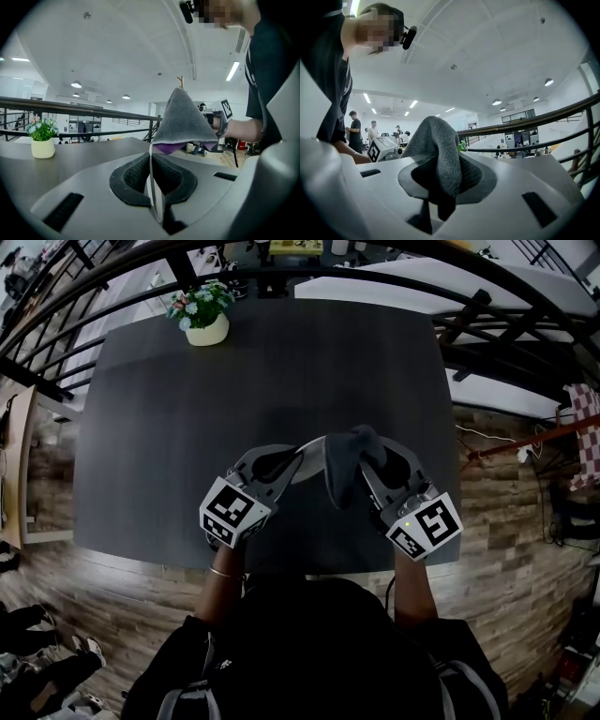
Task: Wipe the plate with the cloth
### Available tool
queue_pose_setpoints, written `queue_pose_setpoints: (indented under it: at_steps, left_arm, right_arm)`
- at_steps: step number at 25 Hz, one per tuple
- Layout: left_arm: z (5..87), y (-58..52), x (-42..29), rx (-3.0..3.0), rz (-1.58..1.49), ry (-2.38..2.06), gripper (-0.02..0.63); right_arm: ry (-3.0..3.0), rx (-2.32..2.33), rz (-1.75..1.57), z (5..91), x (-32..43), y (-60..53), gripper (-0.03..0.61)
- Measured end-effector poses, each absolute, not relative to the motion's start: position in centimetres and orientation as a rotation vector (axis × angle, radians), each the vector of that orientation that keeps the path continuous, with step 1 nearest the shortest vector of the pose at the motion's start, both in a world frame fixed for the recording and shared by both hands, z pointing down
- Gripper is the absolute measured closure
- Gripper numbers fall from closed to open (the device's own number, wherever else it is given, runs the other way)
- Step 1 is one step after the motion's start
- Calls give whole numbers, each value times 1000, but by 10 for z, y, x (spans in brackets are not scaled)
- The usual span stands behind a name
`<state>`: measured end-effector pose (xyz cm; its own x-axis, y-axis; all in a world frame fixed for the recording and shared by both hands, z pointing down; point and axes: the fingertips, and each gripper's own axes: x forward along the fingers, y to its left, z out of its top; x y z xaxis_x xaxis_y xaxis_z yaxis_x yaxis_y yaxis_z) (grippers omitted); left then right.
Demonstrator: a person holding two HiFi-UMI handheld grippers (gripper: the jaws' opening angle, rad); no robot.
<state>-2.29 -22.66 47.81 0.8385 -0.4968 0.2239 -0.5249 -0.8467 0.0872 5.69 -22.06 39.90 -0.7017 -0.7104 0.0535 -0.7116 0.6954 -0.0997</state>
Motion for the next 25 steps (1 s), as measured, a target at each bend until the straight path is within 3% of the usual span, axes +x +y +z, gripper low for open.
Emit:
queue_pose_setpoints:
  at_steps: [25]
  left_arm:
    - [526, -252, -33, 2578, 153, -778, 595]
  right_arm:
    - [-2788, 1223, 310, 453, 43, -234, 499]
